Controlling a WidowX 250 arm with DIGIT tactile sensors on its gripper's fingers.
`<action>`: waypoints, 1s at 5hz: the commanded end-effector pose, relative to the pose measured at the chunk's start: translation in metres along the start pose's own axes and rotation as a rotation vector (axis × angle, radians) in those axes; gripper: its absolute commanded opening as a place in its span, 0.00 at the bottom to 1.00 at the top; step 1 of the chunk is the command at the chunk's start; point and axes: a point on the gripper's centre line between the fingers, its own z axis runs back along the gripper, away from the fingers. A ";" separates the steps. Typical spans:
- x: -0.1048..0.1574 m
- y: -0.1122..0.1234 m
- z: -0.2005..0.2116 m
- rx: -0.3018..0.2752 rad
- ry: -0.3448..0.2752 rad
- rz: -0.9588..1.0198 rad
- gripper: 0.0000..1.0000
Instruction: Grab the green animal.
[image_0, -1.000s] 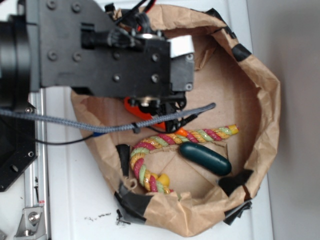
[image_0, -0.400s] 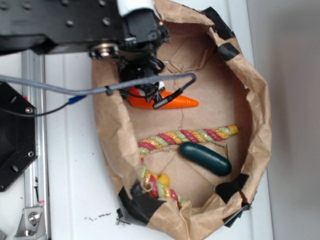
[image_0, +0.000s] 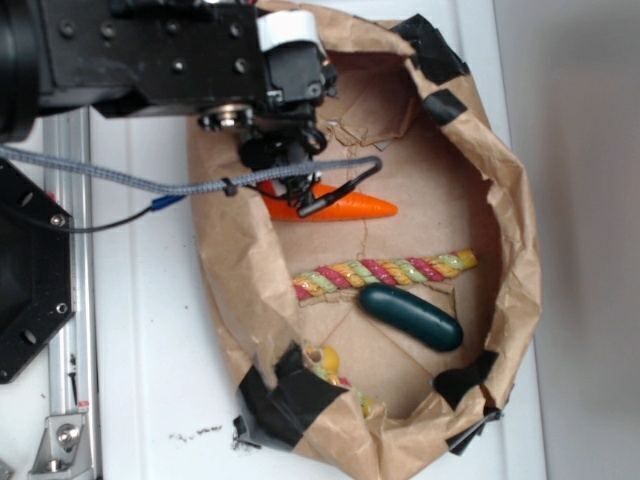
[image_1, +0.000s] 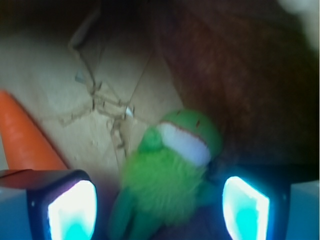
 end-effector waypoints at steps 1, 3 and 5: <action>0.004 -0.002 -0.038 -0.149 0.114 -0.150 1.00; 0.015 -0.019 -0.036 -0.108 0.090 -0.226 1.00; 0.009 -0.016 -0.034 -0.078 0.076 -0.195 0.00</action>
